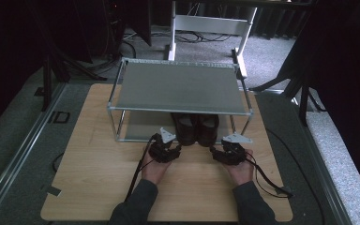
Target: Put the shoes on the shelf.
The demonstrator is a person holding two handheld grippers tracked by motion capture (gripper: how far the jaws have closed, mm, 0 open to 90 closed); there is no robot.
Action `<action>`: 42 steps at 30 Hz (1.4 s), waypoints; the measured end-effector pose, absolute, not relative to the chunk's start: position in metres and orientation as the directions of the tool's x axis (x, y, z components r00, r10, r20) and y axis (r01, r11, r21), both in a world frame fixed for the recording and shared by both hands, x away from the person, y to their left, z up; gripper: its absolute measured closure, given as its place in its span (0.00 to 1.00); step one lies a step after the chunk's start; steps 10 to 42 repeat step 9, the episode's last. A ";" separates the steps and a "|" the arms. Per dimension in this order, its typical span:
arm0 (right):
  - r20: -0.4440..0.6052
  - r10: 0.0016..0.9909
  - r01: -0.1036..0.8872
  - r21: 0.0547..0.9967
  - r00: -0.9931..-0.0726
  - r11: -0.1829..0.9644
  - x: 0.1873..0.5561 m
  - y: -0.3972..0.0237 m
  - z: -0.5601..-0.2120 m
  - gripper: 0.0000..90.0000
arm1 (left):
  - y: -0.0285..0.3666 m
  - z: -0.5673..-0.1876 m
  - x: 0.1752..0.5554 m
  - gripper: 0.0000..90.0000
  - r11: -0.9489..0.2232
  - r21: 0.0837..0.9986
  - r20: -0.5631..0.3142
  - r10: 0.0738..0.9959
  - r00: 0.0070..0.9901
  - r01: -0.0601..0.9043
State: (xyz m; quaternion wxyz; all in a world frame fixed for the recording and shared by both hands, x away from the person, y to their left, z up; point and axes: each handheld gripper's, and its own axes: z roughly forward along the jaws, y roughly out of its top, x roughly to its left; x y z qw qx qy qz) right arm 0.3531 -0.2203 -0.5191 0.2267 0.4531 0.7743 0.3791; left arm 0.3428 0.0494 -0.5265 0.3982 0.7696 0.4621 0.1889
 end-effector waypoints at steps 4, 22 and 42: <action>-0.027 0.868 0.552 0.762 -0.497 0.340 0.344 -0.235 -0.528 0.44 | 0.070 -0.533 0.326 0.57 -0.252 0.776 -0.085 0.867 0.491 0.579; -0.025 0.868 0.581 0.734 -0.496 0.353 0.340 -0.250 -0.535 0.44 | 0.094 -0.545 0.305 0.57 -0.249 0.759 -0.079 0.882 0.465 0.601; -0.025 0.868 0.581 0.734 -0.496 0.353 0.340 -0.250 -0.535 0.44 | 0.094 -0.545 0.305 0.57 -0.249 0.759 -0.079 0.882 0.465 0.601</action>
